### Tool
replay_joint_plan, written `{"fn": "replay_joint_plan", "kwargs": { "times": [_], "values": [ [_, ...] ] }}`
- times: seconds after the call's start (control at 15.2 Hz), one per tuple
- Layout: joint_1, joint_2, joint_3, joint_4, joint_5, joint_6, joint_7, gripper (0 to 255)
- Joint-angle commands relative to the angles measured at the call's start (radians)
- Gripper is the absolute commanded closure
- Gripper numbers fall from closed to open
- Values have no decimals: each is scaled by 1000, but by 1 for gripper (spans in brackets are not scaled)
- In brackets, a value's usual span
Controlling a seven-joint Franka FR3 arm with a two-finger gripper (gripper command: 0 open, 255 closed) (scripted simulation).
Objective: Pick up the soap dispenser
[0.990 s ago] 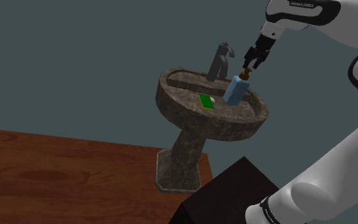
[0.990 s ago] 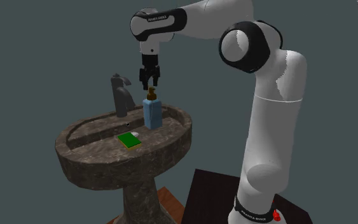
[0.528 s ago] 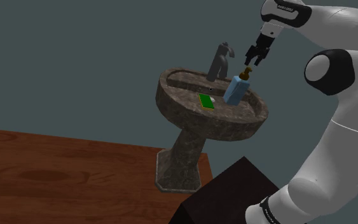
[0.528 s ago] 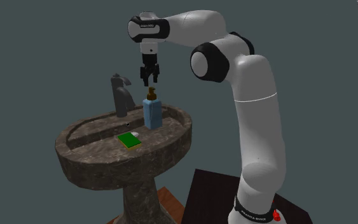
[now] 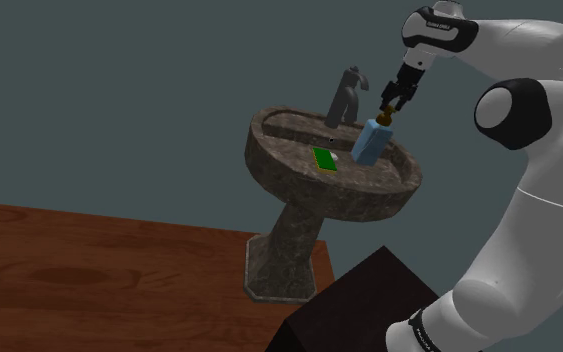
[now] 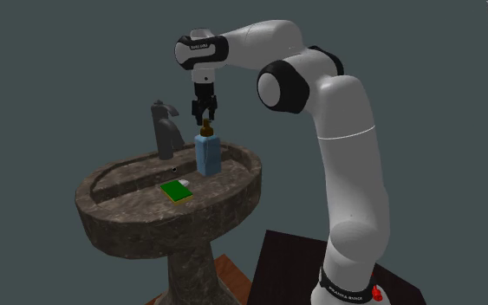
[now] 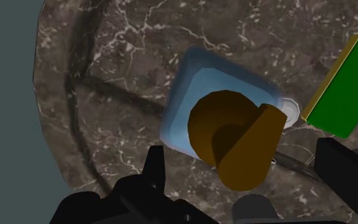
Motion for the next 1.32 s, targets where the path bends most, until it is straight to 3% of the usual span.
{"fn": "replay_joint_plan", "kwargs": {
  "times": [0.0, 0.07, 0.66, 1.25],
  "values": [
    [4, -5, 0, -22, -2, 17, 1, 0],
    [4, -8, 0, -27, -3, 20, 1, 255],
    [4, -5, 0, -21, -2, 17, 1, 255],
    [-25, 40, -1, 167, 17, -129, -1, 255]
  ]
}}
